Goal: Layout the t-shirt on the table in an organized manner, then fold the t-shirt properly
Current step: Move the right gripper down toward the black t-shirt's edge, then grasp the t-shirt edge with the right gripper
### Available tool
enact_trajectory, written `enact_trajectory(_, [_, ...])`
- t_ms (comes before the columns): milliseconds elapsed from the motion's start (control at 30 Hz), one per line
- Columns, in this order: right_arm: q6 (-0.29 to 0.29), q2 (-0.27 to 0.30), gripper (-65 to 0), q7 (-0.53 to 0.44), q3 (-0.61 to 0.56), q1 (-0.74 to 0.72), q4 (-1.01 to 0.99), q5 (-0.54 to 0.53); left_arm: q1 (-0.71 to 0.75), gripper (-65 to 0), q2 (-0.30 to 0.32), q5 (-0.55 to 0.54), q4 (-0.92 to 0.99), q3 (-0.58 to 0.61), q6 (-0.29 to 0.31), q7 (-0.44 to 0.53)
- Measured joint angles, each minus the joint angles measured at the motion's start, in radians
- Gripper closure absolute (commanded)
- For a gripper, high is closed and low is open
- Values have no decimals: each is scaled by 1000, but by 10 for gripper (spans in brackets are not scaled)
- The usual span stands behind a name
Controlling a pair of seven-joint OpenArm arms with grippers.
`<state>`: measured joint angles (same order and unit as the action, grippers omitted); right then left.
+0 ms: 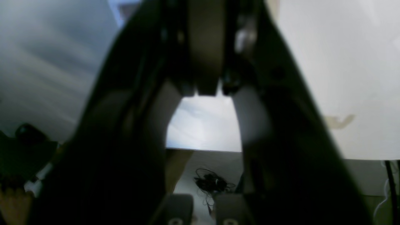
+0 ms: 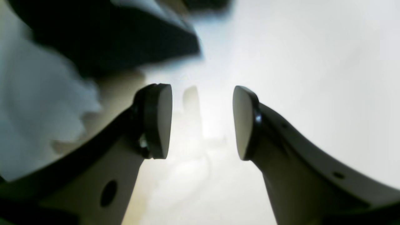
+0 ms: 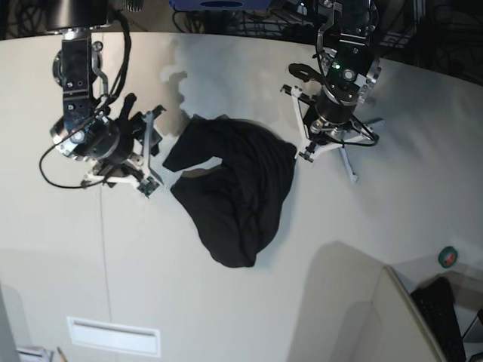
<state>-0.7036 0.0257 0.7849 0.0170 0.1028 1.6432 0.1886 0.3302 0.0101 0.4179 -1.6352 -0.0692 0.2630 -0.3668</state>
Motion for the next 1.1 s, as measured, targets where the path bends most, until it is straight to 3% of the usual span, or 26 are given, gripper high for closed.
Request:
enact_trajectory(167, [6, -32, -309, 116, -13, -51, -3, -6, 3, -2, -3, -3, 1, 2, 3, 7])
enact_trajectory(400, [7, -85, -305, 156, 3, -36, -21, -2, 5, -7, -5, -3, 0, 12, 4, 4])
enact_trajectory(533, [174, -136, -305, 144, 42, -32, -19, -12, 2, -7, -1, -3, 0, 5, 3, 3])
enact_trajectory(767, [411, -142, -257, 0, 45, 49, 17, 0, 3, -7, -7, -3, -4, 3, 3, 4])
enact_trajectory(833, [494, -142, -258, 0, 43, 53, 17, 8, 6, -7, -6, -3, -4, -1, 3, 3])
enact_trajectory(933, [518, -139, -260, -3, 16, 57, -2, 25, 5, -7, -5, -3, -4, -2, 3, 3])
enact_trajectory(1033, [517, -159, -330, 3, -6, 77, -25, 13, 6, -7, -7, -3, -4, -2, 3, 4])
enact_trajectory(1100, [522, -164, -350, 74, -6, 68, -56, 14, 8, -5, -6, -3, -4, -2, 3, 3])
